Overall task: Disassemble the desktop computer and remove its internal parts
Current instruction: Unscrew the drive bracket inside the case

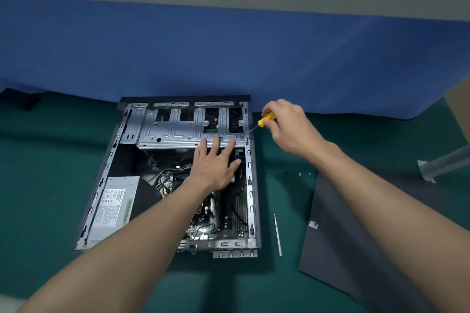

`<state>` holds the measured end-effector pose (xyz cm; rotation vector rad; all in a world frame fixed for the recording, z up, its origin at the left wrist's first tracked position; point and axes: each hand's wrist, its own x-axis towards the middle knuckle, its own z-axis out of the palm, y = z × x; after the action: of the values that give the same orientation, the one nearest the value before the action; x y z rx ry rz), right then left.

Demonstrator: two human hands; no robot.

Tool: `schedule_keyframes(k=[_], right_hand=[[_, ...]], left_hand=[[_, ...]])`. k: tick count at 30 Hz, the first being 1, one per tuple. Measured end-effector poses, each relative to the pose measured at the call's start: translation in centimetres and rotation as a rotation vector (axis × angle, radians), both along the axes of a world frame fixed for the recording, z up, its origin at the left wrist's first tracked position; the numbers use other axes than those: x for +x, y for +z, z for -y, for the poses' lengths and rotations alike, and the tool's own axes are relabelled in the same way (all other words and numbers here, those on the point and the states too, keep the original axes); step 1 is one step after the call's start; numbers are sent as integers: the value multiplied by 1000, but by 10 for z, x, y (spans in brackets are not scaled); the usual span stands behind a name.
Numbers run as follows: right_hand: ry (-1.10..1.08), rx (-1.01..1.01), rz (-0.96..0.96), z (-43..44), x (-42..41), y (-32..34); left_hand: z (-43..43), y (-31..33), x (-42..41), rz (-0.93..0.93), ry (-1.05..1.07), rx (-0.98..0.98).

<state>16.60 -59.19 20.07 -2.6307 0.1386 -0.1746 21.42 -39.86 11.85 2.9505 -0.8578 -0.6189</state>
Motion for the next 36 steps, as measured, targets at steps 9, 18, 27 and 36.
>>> schedule_keyframes(k=[9,18,27,36], right_hand=[[163,-61,-113,1,29,1],[210,-299,-342,-18,49,32],[46,-480,-549,-54,80,51],[66,-471,-712,-57,91,54]], left_hand=[[5,6,4,24,-23,79],[6,19,7,10,-61,96],[1,16,19,-74,-104,44],[-3,17,20,-103,-130,26]])
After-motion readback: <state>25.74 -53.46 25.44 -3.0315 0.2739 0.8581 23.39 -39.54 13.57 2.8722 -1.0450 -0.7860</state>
